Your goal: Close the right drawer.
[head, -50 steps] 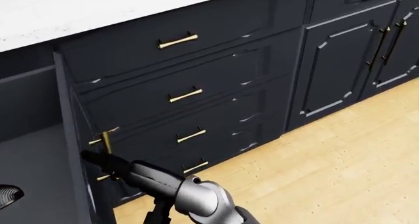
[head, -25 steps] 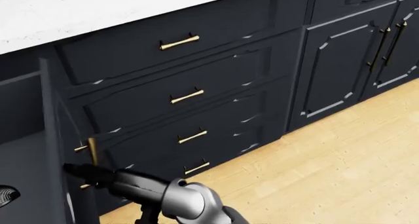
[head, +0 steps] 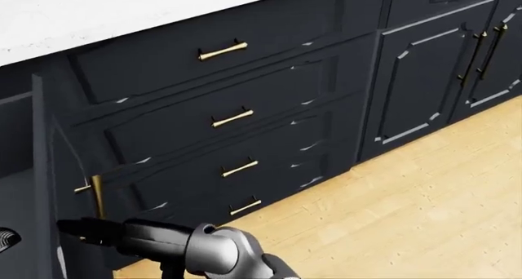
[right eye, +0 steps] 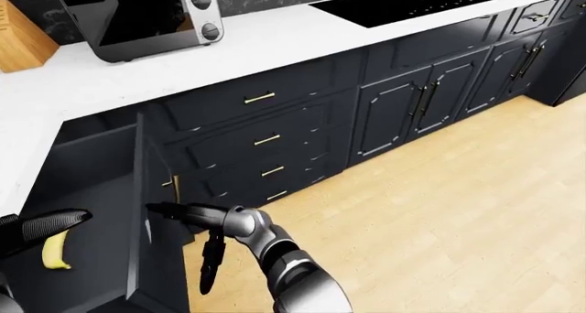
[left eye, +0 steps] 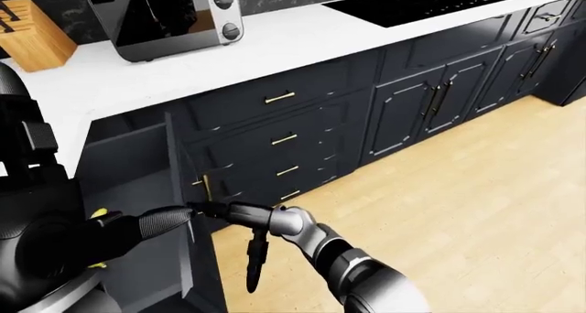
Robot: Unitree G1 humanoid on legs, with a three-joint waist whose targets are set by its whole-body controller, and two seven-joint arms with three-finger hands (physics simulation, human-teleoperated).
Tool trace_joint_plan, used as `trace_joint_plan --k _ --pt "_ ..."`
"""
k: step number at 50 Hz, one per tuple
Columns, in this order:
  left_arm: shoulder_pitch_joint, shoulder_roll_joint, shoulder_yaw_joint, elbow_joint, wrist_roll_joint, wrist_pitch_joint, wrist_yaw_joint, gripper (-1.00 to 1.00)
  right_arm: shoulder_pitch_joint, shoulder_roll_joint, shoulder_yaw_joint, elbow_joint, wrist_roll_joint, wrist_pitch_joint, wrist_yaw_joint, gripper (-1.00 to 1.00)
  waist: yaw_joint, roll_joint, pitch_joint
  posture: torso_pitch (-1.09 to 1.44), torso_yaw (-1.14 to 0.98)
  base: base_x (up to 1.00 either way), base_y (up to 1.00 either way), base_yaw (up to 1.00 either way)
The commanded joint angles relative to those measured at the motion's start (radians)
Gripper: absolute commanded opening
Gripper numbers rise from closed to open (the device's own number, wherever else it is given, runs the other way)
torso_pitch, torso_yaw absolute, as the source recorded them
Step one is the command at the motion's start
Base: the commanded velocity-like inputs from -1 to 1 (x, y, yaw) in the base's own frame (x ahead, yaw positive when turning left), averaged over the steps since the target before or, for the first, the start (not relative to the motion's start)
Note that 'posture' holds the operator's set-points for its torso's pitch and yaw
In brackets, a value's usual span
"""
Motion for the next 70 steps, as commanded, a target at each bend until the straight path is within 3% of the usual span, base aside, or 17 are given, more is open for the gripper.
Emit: trace_joint_plan --k 1,11,22,27,39,45,47,51,54,57,60,61,63,70 --pt "-0.011 0.008 0.007 -0.024 0.007 -0.019 -0.006 1.00 -0.030 0.034 0.024 -0.018 -0.029 -0.053 0.049 1.00 0.007 0.008 -0.016 0.00 0.00 0.00 0.00 0.00" --pt "-0.011 0.003 0.013 -0.024 0.005 -0.018 -0.010 1.00 -0.040 0.047 0.019 -0.014 -0.042 -0.043 0.051 1.00 0.006 0.009 -0.017 0.00 0.00 0.00 0.00 0.00" --pt "-0.008 0.040 0.012 -0.024 -0.017 -0.022 0.024 1.00 -0.047 0.055 0.014 -0.013 -0.039 -0.041 0.052 1.00 0.006 0.011 -0.018 0.00 0.00 0.00 0.00 0.00" --pt "-0.011 0.046 0.013 -0.024 -0.020 -0.019 0.029 1.00 -0.088 0.030 -0.016 -0.024 0.010 -0.050 0.049 1.00 0.006 0.011 -0.017 0.00 0.00 0.00 0.00 0.00" --pt "-0.010 0.009 0.009 -0.024 0.004 -0.016 -0.003 1.00 -0.211 -0.168 -0.092 -0.080 0.211 -0.076 -0.054 1.00 0.020 -0.001 -0.013 0.00 0.00 0.00 0.00 0.00" --pt "-0.012 -0.008 0.011 -0.024 0.014 -0.012 -0.018 1.00 -0.273 -0.362 -0.151 -0.224 0.362 -0.029 -0.103 1.00 0.024 -0.012 -0.013 0.00 0.00 0.00 0.00 0.00" --pt "-0.012 -0.010 0.009 -0.024 0.018 -0.012 -0.021 1.00 -0.243 -0.405 -0.147 -0.313 0.392 0.013 -0.104 1.00 0.028 -0.018 -0.012 0.00 0.00 0.00 0.00 0.00" --pt "-0.012 -0.027 0.005 -0.024 0.031 -0.011 -0.037 1.00 -0.088 -0.495 -0.175 -0.720 0.473 0.208 -0.125 1.00 0.034 -0.032 -0.012 0.00 0.00 0.00 0.00 0.00" --pt "-0.012 -0.032 0.006 -0.024 0.034 -0.010 -0.042 1.00 0.183 -0.516 -0.201 -1.200 0.483 0.374 -0.187 1.00 0.040 -0.041 -0.012 0.00 0.00 0.00 0.00 0.00" --pt "-0.005 -0.026 -0.003 -0.024 0.036 -0.020 -0.036 1.00 0.355 -0.515 -0.221 -1.426 0.443 0.412 -0.246 1.00 0.043 -0.047 -0.010 0.00 0.00 0.00 0.00 0.00" --pt "0.000 -0.020 -0.013 -0.024 0.040 -0.027 -0.032 1.00 0.566 -0.500 -0.303 -1.697 0.481 0.473 -0.313 1.00 0.042 -0.049 -0.013 0.00 0.00 0.00 0.00 0.00" --pt "0.000 -0.018 -0.013 -0.024 0.038 -0.027 -0.029 1.00 0.598 -0.501 -0.313 -1.729 0.479 0.472 -0.324 1.00 0.044 -0.050 -0.012 0.00 0.00 0.00 0.00 0.00" --pt "0.000 -0.011 -0.016 -0.024 0.038 -0.027 -0.024 1.00 0.762 -0.457 -0.354 -1.845 0.490 0.404 -0.356 1.00 0.044 -0.049 -0.010 0.00 0.00 0.00 0.00 0.00" --pt "0.001 -0.010 -0.020 -0.024 0.042 -0.026 -0.025 1.00 0.842 -0.400 -0.388 -1.789 0.557 0.233 -0.487 1.00 0.029 -0.042 -0.011 0.00 0.00 0.00 0.00 0.00"
